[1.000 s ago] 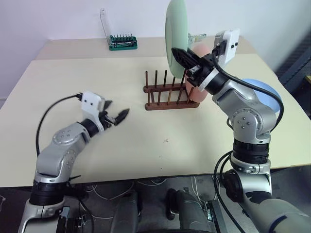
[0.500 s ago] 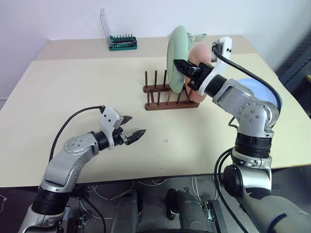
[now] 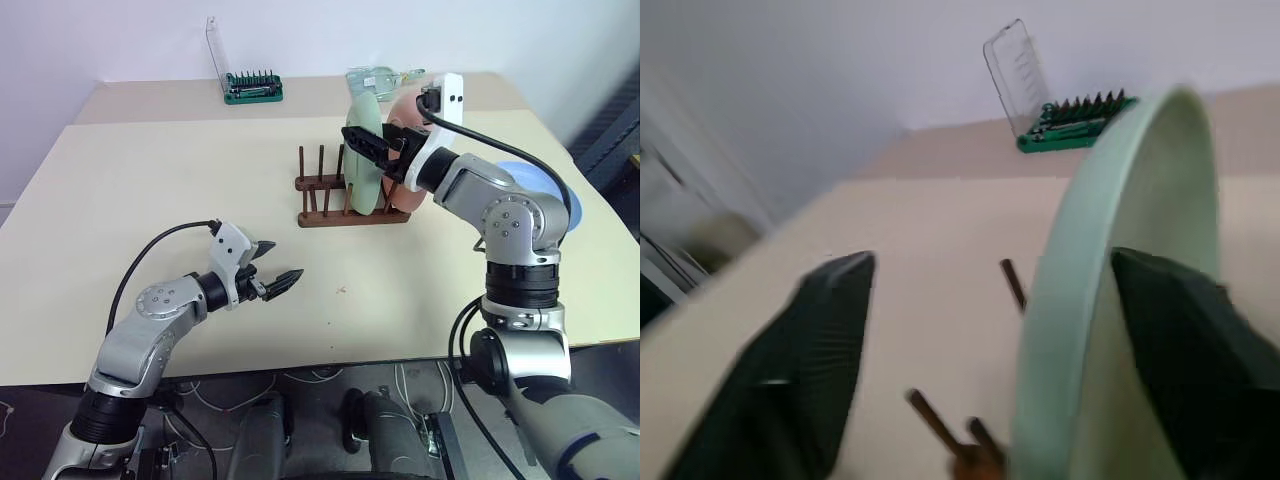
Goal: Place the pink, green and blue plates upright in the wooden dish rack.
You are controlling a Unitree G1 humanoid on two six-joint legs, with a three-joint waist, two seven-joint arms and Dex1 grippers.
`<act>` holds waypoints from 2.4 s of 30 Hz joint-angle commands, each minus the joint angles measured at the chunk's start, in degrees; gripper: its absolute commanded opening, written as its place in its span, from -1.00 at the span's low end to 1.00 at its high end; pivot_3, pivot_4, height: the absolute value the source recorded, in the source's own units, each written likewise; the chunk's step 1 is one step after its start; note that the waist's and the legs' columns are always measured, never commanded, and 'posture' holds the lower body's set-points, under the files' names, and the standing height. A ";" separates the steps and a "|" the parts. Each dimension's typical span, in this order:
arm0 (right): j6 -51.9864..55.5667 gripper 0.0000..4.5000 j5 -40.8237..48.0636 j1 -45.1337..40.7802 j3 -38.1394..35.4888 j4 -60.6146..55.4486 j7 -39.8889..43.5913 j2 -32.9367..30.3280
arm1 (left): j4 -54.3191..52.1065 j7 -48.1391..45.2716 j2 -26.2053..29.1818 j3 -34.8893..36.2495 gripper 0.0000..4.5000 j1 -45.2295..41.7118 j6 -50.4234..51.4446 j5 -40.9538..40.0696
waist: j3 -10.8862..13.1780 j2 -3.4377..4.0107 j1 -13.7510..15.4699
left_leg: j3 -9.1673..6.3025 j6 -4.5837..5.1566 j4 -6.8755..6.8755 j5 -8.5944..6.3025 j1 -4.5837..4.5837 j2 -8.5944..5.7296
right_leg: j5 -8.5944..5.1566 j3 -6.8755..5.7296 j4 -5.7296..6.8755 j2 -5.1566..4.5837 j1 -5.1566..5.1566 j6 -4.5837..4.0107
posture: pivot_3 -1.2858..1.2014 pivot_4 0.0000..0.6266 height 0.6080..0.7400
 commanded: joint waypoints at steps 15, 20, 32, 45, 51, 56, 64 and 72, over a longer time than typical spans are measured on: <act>-21.09 0.58 -13.17 10.91 -4.09 -2.31 26.11 -32.37 | -2.21 -3.21 -0.32 -0.86 0.85 -0.78 -0.22 -0.58 | 0.00 -0.02 0.37 | -0.02 -0.01 0.00 -0.03 -0.02 -0.05 | -0.16 -0.04 -0.20 -0.04 0.08 -0.20 | 0.03 -0.52 0.84; -26.29 0.58 -24.79 16.95 2.16 9.63 24.05 -35.76 | -1.11 -4.84 -0.93 -2.51 0.85 -2.68 -0.44 0.18 | 0.03 0.06 -0.16 | 0.04 0.02 -0.01 -0.04 0.00 -0.05 | -0.15 -0.01 -0.19 -0.04 0.02 -0.19 | 0.03 -0.52 0.84; -43.09 0.35 -43.10 6.55 13.60 48.72 13.77 -28.79 | -1.98 -4.74 -0.75 -2.19 0.85 -2.96 -0.03 0.71 | 0.05 0.09 -0.08 | 0.14 0.03 0.01 -0.02 0.00 -0.09 | -0.13 0.04 -0.11 0.02 0.01 -0.15 | 0.03 -0.52 0.84; -53.29 -0.97 -45.05 1.28 8.72 41.32 4.09 -27.16 | -3.01 -3.92 -0.37 -1.98 0.85 -1.86 0.34 0.51 | 0.09 0.17 -0.07 | 0.13 0.03 0.03 -0.01 0.02 -0.11 | -0.02 0.07 -0.04 0.02 0.02 0.05 | 0.03 -0.52 0.84; -50.65 -0.97 -33.90 -4.54 0.89 19.72 3.81 -20.99 | -2.24 -4.45 -0.03 -2.91 0.85 -2.39 0.23 0.86 | 0.16 0.28 -0.40 | 0.11 0.03 -0.01 -0.01 0.03 -0.04 | -0.02 0.13 0.01 0.10 -0.06 0.05 | 0.03 -0.52 0.84; -33.78 -0.97 -12.30 -6.81 -3.37 2.27 10.80 -13.18 | -1.75 -4.65 -0.06 -2.90 0.85 -2.68 0.05 0.93 | 0.14 0.25 0.41 | 0.08 0.03 0.02 -0.01 0.03 -0.01 | -0.02 0.05 0.01 0.08 0.06 0.03 | 0.03 -0.52 0.84; -5.76 -0.97 25.19 -7.08 -4.88 -11.65 -2.81 6.36 | -0.76 -4.24 1.43 -0.60 0.85 -1.83 -0.48 1.22 | 0.13 0.30 -0.07 | -0.04 0.04 0.05 -0.01 0.07 0.04 | 0.00 0.06 0.08 0.06 0.07 0.00 | 0.03 -0.52 0.84; -1.67 -0.97 24.48 -6.50 -4.39 -4.65 -14.15 11.94 | -1.79 -3.74 1.56 -0.06 0.85 -0.48 -0.49 1.20 | 0.13 0.29 0.07 | 0.01 0.04 0.08 -0.01 0.00 -0.02 | 0.02 0.07 0.04 -0.07 0.06 -0.01 | 0.03 -0.52 0.84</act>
